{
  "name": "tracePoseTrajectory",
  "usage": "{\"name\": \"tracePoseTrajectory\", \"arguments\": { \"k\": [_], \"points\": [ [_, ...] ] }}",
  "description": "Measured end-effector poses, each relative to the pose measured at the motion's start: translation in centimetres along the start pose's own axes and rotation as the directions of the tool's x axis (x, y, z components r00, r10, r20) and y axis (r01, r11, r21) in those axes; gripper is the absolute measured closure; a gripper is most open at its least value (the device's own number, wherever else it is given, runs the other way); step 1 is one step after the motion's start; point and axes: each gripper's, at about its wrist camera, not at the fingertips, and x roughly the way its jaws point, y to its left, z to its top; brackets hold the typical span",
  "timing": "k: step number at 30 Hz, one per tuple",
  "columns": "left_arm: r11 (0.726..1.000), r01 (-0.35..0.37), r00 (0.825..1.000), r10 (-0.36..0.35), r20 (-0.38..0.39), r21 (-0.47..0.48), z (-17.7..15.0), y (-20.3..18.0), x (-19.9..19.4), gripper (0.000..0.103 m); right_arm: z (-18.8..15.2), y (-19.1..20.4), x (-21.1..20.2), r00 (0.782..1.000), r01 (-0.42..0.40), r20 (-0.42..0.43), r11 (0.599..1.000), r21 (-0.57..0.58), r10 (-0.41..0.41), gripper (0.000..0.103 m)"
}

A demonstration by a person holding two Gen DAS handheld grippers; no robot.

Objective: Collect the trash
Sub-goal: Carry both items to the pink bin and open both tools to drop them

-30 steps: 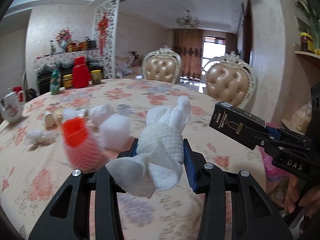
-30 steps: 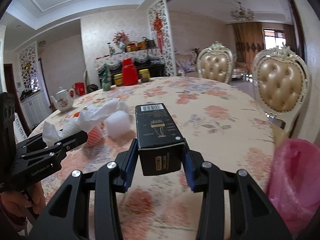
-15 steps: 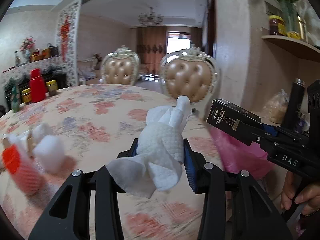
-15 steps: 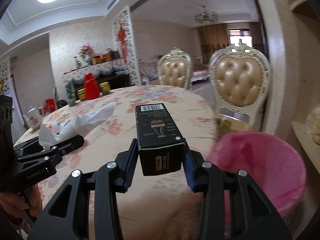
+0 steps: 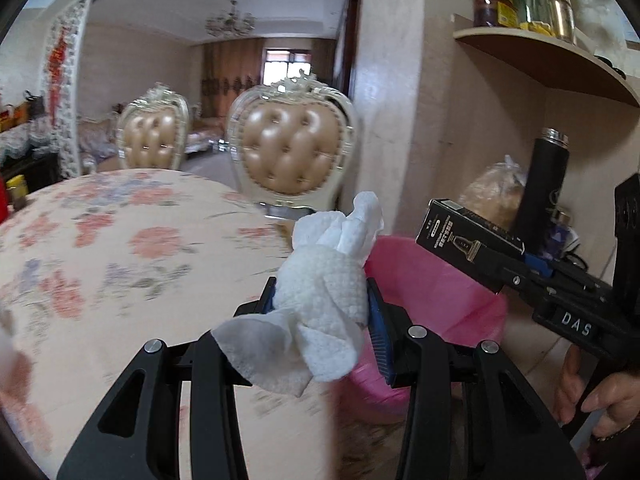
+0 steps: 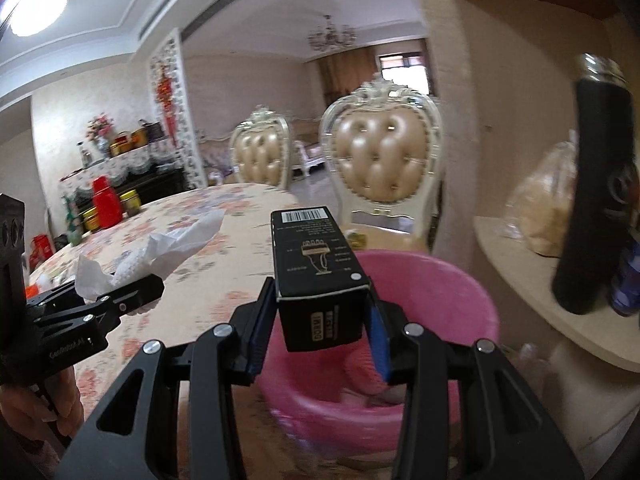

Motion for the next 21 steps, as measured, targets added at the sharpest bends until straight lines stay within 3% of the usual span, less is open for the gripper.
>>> {"name": "tracePoseTrajectory", "arguments": {
  "k": [7, 14, 15, 16, 17, 18, 21],
  "points": [
    [0.996, 0.09, 0.994, -0.089, -0.06, 0.008, 1.3, -3.0, 5.4, 0.063, -0.6, -4.0, 0.3, 0.999, 0.049, -0.016, 0.997, 0.055, -0.048, 0.062],
    [0.993, 0.12, 0.988, -0.118, -0.102, 0.02, 1.3, -4.7, 9.2, 0.062, -0.5, -6.5, 1.4, 0.998, 0.059, -0.032, 0.993, 0.104, -0.056, 0.059],
    [0.993, 0.117, 0.988, -0.114, -0.108, 0.018, 1.2, -4.7, 9.6, 0.058, -0.4, -6.7, 1.6, 0.998, 0.06, -0.034, 0.992, 0.108, -0.057, 0.058],
    [0.993, 0.115, 0.987, -0.112, -0.117, 0.014, 1.1, -4.5, 10.0, 0.053, -0.3, -6.8, 1.7, 0.998, 0.058, -0.037, 0.992, 0.113, -0.055, 0.043],
    [0.993, 0.114, 0.986, -0.112, -0.122, 0.008, 1.0, -4.3, 10.1, 0.034, -0.3, -7.0, 1.8, 0.998, 0.058, -0.036, 0.99, 0.126, -0.054, 0.031],
    [0.994, 0.107, 0.988, -0.107, -0.114, -0.007, 0.9, -3.9, 10.0, 0.018, -0.3, -7.2, 1.8, 0.998, 0.057, -0.033, 0.989, 0.136, -0.053, 0.031],
    [0.996, 0.075, 0.994, -0.078, -0.073, -0.049, 0.8, -2.5, 8.8, 0.016, -0.2, -6.9, 1.7, 0.998, 0.066, -0.028, 0.988, 0.14, -0.063, 0.031]
  ]
}}
